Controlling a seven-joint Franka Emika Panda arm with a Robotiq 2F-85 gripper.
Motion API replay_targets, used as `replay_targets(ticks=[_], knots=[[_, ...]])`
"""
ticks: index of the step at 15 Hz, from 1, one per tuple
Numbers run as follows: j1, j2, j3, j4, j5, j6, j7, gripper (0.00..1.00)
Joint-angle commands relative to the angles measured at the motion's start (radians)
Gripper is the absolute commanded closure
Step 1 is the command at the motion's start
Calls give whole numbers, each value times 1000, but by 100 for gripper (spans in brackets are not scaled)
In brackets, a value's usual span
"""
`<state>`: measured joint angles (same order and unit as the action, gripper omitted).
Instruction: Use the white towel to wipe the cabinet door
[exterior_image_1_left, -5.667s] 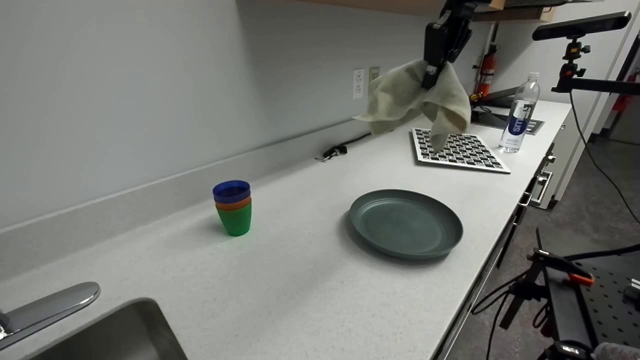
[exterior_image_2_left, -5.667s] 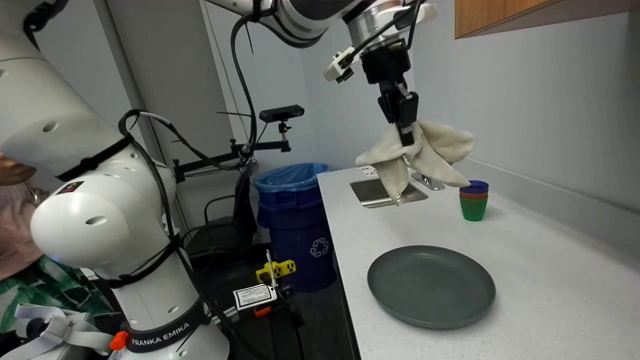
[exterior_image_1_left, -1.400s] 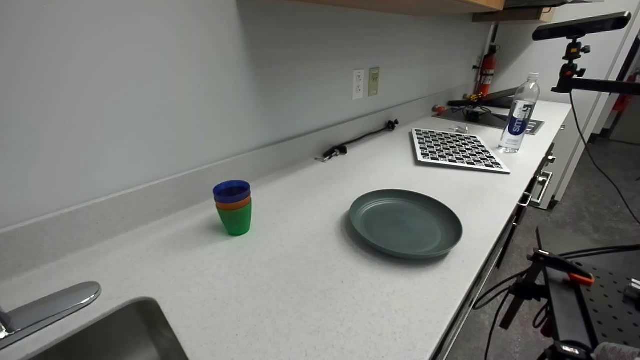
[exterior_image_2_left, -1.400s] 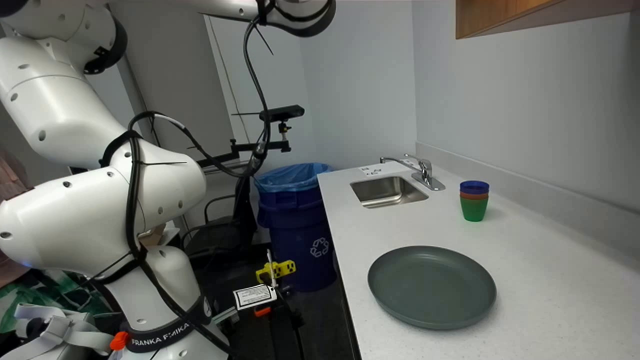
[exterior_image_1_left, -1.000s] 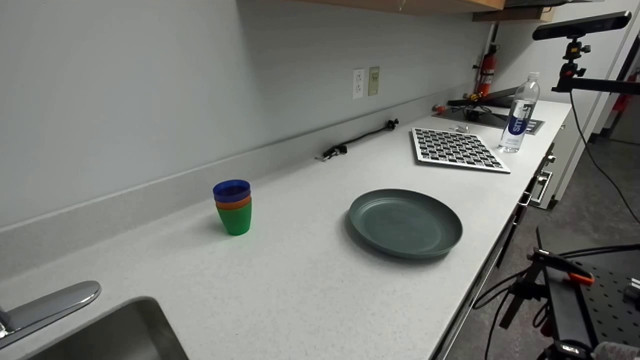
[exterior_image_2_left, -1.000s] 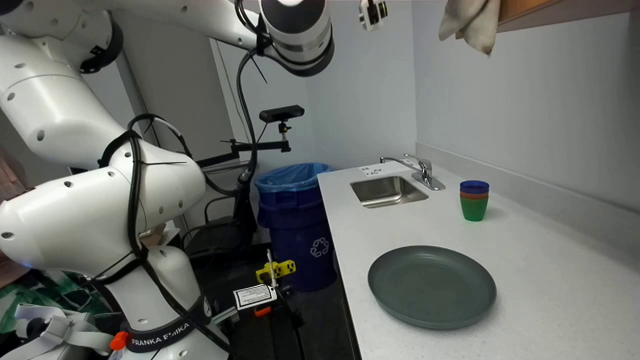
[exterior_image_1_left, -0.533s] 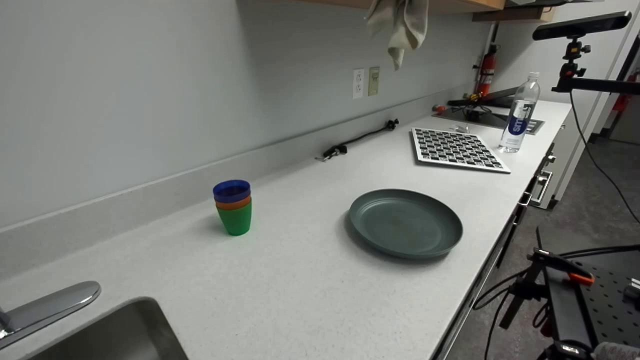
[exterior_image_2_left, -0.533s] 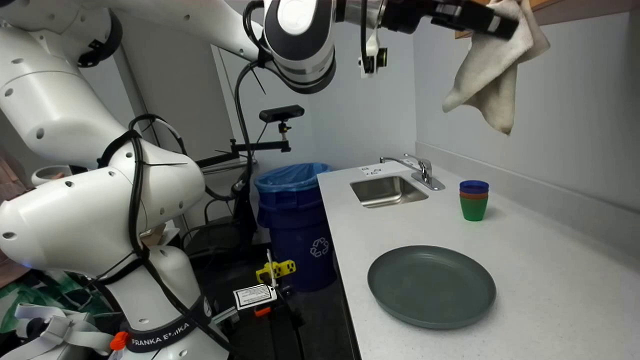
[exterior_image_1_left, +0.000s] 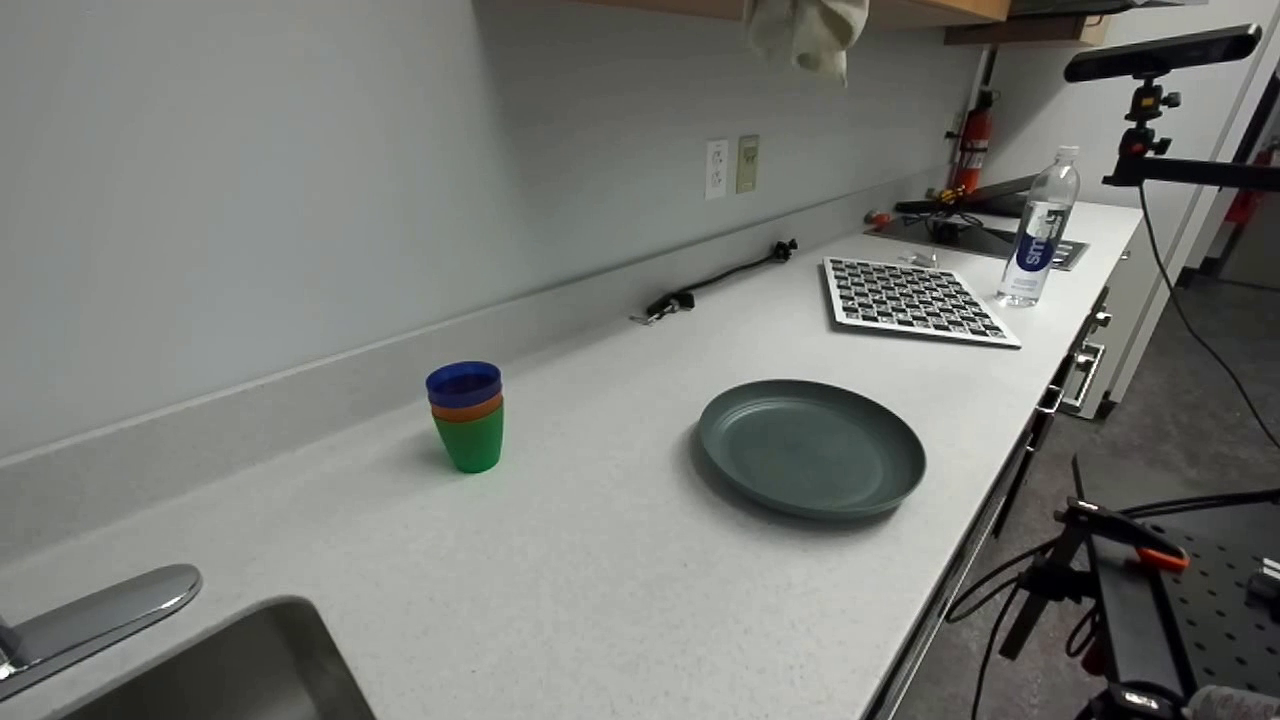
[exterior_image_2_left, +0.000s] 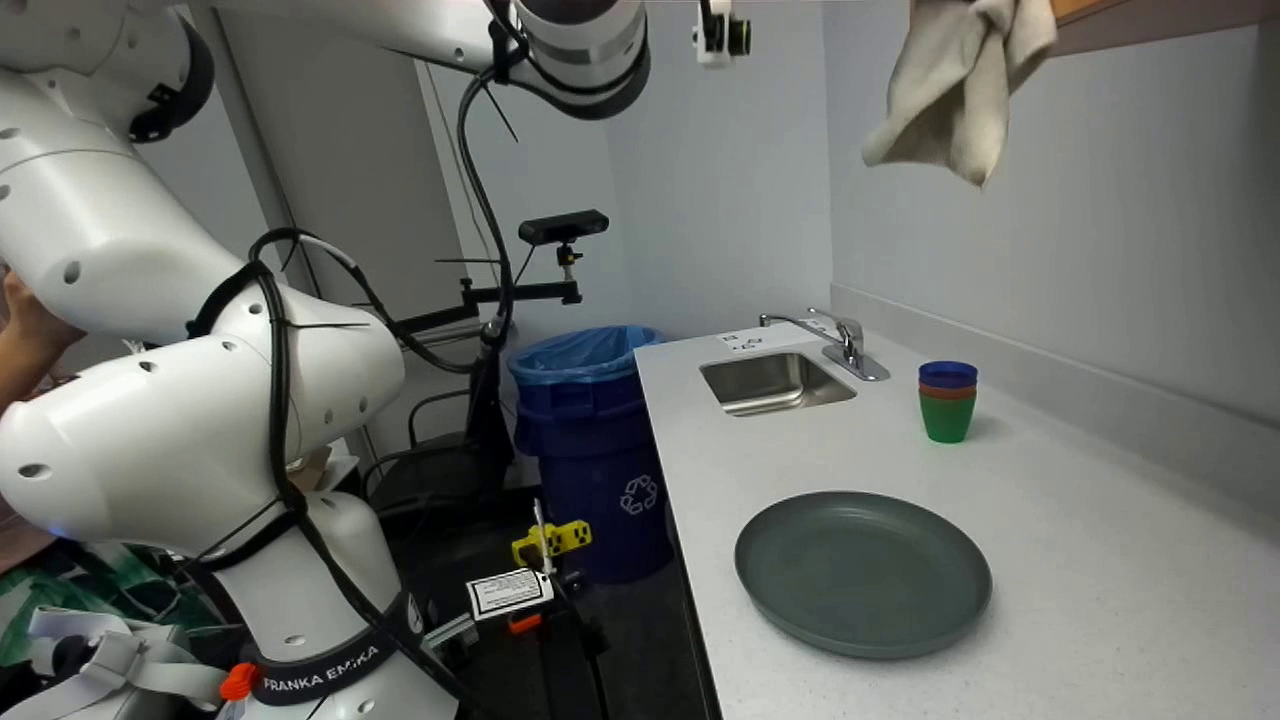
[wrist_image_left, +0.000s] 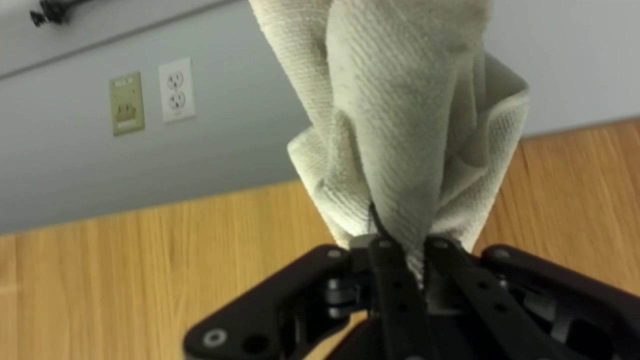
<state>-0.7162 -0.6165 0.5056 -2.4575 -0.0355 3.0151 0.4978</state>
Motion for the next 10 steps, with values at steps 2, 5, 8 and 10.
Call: replay_targets(ticks=[2,5,8,10], knots=[[9,-61,-26,102,-4,82,-13,98],[-21,-53,-2,170,21,179,-18,98],[-75,-38,44,226,56,226,-14,98],[-125,-13,80,260,84,276,-13,98]])
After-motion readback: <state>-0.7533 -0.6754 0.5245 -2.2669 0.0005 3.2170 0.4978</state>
